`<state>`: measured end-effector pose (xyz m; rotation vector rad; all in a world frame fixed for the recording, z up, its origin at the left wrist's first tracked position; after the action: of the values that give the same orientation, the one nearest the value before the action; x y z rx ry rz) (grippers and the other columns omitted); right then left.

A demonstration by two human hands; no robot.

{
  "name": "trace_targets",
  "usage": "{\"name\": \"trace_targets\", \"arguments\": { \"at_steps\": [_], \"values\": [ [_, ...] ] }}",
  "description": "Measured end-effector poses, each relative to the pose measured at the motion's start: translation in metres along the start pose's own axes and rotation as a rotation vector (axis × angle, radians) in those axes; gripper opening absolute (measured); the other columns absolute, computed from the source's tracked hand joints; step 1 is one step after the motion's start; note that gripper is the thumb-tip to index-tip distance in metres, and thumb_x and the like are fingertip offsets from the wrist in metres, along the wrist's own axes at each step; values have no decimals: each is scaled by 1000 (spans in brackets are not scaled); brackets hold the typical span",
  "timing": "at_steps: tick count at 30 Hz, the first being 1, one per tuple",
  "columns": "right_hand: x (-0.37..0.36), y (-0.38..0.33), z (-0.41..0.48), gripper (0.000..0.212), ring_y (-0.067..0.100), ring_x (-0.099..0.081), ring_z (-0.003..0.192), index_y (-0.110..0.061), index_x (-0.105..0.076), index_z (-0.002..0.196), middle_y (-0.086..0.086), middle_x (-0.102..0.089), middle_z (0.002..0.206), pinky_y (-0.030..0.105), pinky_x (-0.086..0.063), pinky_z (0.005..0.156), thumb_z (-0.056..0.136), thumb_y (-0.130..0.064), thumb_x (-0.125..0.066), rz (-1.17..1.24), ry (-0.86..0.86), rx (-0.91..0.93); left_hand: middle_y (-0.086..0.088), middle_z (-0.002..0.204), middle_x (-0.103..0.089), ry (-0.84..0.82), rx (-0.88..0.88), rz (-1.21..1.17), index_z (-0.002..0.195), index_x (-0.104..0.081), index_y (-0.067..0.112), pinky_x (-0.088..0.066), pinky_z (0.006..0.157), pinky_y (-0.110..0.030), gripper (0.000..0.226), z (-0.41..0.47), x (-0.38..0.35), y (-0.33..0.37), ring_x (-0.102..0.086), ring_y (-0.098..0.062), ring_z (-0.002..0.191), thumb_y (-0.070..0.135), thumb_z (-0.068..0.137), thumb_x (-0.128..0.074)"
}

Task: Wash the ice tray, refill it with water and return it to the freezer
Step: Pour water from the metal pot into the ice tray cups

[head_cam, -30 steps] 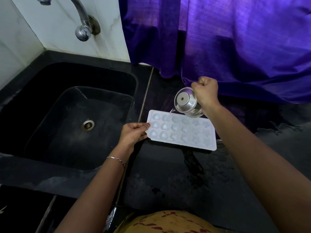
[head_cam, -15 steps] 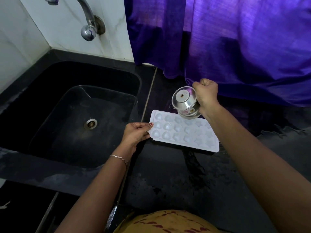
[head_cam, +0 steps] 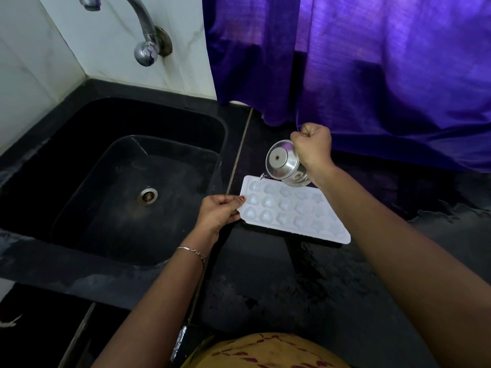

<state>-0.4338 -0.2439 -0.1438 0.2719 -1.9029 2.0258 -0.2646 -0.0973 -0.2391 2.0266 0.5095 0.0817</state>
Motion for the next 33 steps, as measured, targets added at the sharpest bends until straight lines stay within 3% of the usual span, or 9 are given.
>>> {"name": "trace_targets", "arguments": {
  "at_steps": [17,23,27,33],
  "values": [
    [1,0,0,40,11,-28,55,-20,-30,53,-4,-29,53,32,-32,56,77,-4,-57,-38,4,5,-13,84,-73,10,4,13,82,-71,3,-57,62,-22,9,0,0,1,-70,-14,70,11,83,-74],
    [9,6,-2,42,12,-30,54,-22,-29,53,-5,-29,52,31,-34,55,78,-3,-57,146,55,-164,-11,81,-73,6,5,13,82,-71,2,-56,61,-21,10,0,0,1,-70,-14,69,12,84,-73],
    [22,13,-7,42,9,-31,50,-21,-30,56,-5,-31,53,23,-34,48,82,-1,-56,300,88,-286,-8,79,-73,9,4,19,84,-72,2,-55,59,-19,11,-1,0,2,-70,-12,67,12,84,-73],
    [56,31,-17,45,9,-27,50,-22,-27,56,-5,-28,53,26,-29,50,80,1,-56,407,162,-346,-6,77,-72,6,4,34,86,-72,1,-54,59,-18,12,0,1,0,-68,-7,63,14,85,-73]
  ]
}}
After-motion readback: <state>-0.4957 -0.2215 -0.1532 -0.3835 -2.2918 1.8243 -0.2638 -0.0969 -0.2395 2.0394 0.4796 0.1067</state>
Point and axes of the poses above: each hand's wrist, its own z-axis towards the middle knuckle, its own x-axis out of the back of the hand, y = z × x, the point moved 3 cm from there along z, towards the middle knuckle
